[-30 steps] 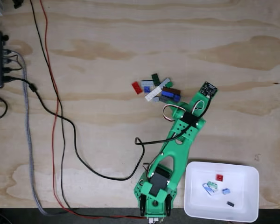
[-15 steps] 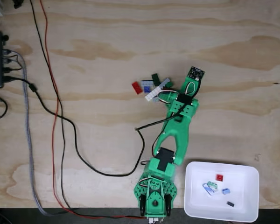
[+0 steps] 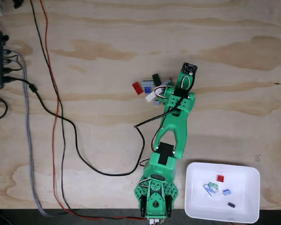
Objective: Put all lego bricks in the bin.
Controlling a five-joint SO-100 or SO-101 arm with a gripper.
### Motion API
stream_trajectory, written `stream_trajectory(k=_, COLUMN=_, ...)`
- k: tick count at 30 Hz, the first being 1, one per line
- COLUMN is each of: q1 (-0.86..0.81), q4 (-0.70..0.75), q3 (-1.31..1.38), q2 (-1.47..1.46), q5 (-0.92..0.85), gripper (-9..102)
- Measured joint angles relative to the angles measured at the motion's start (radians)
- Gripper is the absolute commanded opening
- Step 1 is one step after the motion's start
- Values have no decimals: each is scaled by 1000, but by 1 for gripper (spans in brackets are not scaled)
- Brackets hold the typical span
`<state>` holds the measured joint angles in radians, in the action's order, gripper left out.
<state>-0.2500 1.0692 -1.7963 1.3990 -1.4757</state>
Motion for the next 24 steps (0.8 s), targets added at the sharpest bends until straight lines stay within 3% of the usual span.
stream_trajectory(k=16, q1=0, q4=-25, q3=3, q2=-44, q5=-25, gripper=32)
stream_trajectory(k=24, q1=-9, q4=-25, q3=25, q2=-57, q5=-17, gripper=13)
